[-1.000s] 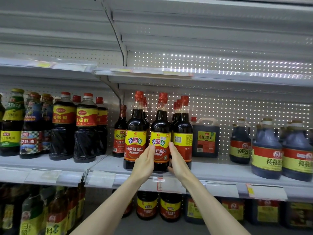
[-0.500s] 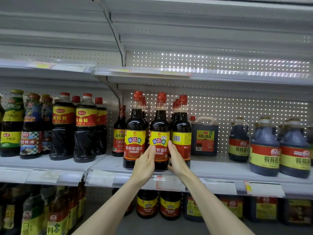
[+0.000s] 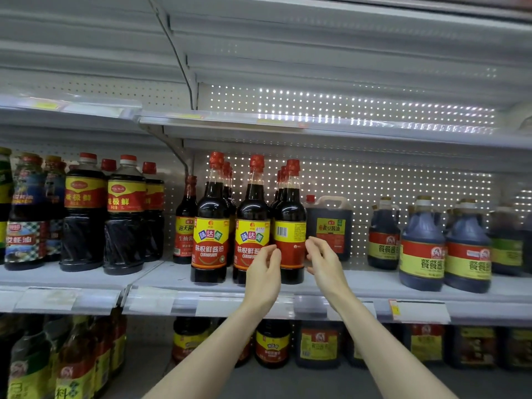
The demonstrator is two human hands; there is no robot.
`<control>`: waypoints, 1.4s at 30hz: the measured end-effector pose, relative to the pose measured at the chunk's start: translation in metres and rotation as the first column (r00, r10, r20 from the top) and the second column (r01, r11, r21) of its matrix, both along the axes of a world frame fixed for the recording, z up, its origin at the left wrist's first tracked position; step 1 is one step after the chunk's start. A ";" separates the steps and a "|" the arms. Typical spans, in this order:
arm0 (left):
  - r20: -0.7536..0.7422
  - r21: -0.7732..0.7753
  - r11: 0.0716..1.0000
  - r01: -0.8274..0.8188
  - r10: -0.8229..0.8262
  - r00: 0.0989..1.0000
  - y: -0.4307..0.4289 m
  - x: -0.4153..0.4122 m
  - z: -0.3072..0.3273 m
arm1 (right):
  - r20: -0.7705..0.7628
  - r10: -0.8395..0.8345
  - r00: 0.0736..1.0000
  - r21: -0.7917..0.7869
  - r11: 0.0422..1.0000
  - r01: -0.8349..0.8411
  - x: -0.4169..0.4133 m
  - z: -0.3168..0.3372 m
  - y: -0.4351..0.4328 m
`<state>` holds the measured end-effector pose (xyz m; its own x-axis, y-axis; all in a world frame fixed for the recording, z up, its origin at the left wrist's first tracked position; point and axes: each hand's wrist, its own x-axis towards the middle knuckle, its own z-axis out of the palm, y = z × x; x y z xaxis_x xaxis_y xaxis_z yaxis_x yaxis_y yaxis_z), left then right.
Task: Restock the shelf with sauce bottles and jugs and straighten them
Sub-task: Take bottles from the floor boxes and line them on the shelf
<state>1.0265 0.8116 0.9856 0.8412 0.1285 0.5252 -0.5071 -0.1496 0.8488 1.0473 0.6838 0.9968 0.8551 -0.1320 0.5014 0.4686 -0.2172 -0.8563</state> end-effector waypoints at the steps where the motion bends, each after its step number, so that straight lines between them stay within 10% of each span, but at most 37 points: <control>1: -0.031 -0.014 1.000 0.026 -0.026 0.999 -0.007 0.001 0.002 | -0.011 -0.005 1.000 -0.011 1.000 0.005 0.002 0.000 -0.004; 42: -0.170 0.076 0.992 0.102 -0.088 0.982 -0.021 0.015 0.008 | -0.050 0.170 0.984 -0.082 0.981 -0.174 0.022 -0.001 -0.010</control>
